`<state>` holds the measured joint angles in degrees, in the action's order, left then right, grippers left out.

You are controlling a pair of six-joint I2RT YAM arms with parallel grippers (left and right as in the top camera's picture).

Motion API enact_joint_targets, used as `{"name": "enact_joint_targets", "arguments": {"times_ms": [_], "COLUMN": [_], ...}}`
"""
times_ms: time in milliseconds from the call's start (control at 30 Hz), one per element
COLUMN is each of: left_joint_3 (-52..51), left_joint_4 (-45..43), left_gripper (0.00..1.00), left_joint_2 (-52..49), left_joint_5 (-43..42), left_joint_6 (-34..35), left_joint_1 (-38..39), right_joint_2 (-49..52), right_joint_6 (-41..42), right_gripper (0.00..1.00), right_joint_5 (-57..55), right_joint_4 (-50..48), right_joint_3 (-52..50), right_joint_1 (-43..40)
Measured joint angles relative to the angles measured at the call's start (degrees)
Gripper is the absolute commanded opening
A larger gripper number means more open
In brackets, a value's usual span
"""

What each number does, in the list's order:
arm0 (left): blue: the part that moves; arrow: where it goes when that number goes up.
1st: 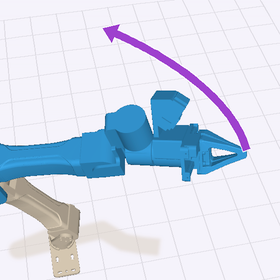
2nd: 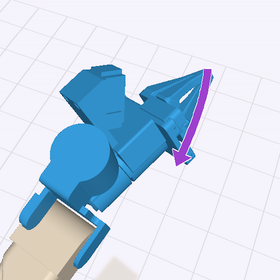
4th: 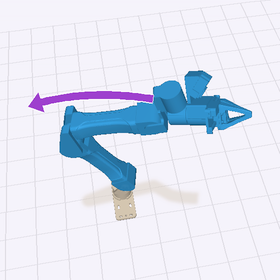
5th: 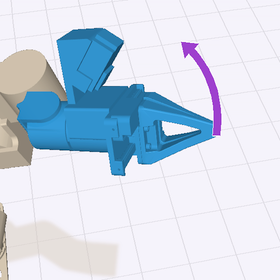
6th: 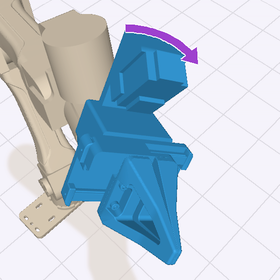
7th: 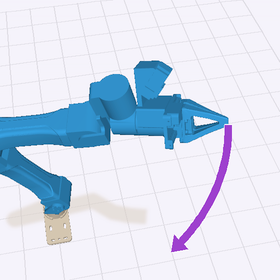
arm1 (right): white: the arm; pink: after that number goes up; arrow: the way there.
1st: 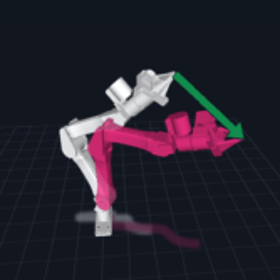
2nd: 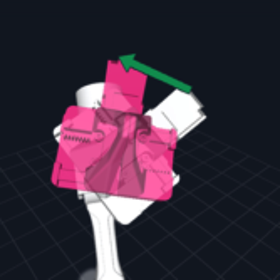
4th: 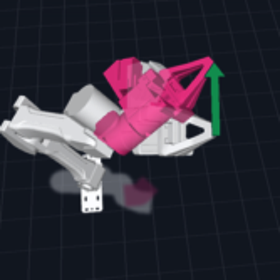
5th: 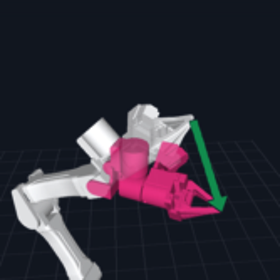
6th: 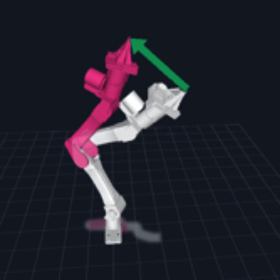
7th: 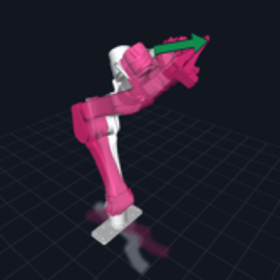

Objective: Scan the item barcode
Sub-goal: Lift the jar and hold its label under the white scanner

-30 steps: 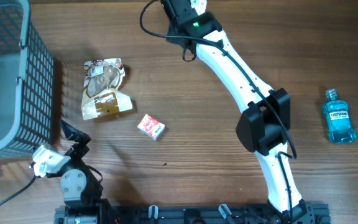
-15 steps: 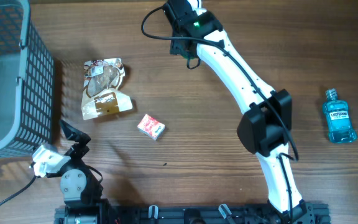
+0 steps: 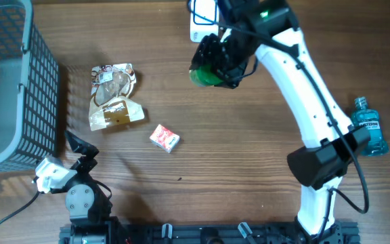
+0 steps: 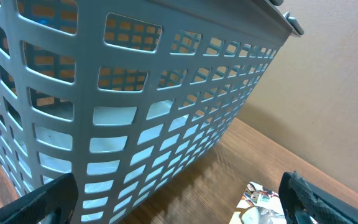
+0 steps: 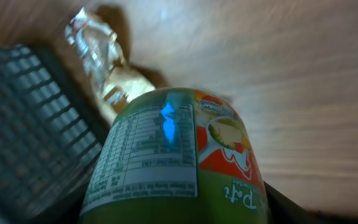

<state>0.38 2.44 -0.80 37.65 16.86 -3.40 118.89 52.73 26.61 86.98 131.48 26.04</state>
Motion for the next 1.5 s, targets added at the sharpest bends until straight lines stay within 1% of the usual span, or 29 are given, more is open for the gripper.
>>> {"name": "enact_joint_targets", "arguments": {"times_ms": [133, 200, 267, 367, 467, 533, 567, 633, 667, 800, 900, 1033, 1233, 1500], "left_joint_3": [0.0, 0.0, 0.0, 0.0, 0.0, 0.0, 0.0, 0.0, 0.0, 0.0, 0.0, 0.0, 0.0, 0.0], "left_joint_4": [0.0, 0.0, 0.0, 0.0, 0.0, 0.0, 0.0, 0.0, 0.0, 0.0, 0.0, 0.0, 0.0, 0.0], "left_gripper": [1.00, 1.00, 1.00, 1.00, 1.00, 1.00, 1.00, 1.00, 1.00, 1.00, 1.00, 1.00, 1.00, 1.00], "left_joint_2": [0.0, 0.0, 0.0, 0.0, 0.0, 0.0, 0.0, 0.0, 0.0, 0.0, 0.0, 0.0, 0.0, 0.0], "left_joint_5": [0.0, 0.0, 0.0, 0.0, 0.0, 0.0, 0.0, 0.0, 0.0, 0.0, 0.0, 0.0, 0.0, 0.0], "left_joint_6": [0.0, 0.0, 0.0, 0.0, 0.0, 0.0, 0.0, 0.0, 0.0, 0.0, 0.0, 0.0, 0.0, 0.0], "left_joint_1": [0.0, 0.0, 0.0, 0.0, 0.0, 0.0, 0.0, 0.0, 0.0, 0.0, 0.0, 0.0, 0.0, 0.0], "right_joint_2": [0.0, 0.0, 0.0, 0.0, 0.5, 1.6, 3.3, 6.6, 9.6, 17.9, 20.7, 21.2, 22.5, 27.3], "right_joint_6": [0.0, -0.3, -1.2, -2.6, -5.2, -7.5, -9.2, -11.7, -13.7, -19.8, -22.3, -24.6, -26.1, -26.1], "right_gripper": [0.53, 0.54, 0.54, 0.53, 0.53, 0.54, 0.53, 0.54, 0.55, 0.55, 0.55, 0.55, 0.55, 0.55], "right_joint_5": [4.1, 3.6, -1.2, -15.2, -24.5, -27.3, -29.0, -30.4, -31.0, -32.5, -35.3, -39.3, -41.5, -43.6], "right_joint_4": [0.6, -2.1, -8.3, -16.9, -26.0, -31.5, -36.0, -40.9, -45.2, -53.8, -57.7, -62.7, -66.7, -68.0], "right_joint_3": [0.0, 0.0, 0.0, 0.0, -0.1, -0.1, -0.1, -0.1, -0.1, -0.1, -0.2, -0.2, -0.2, -0.2], "right_joint_1": [-1.8, -1.8, -1.7, -1.6, -1.7, -1.7, -1.7, -1.7, -1.7, -1.7, -1.7, -1.7, -1.7, -1.7]}}
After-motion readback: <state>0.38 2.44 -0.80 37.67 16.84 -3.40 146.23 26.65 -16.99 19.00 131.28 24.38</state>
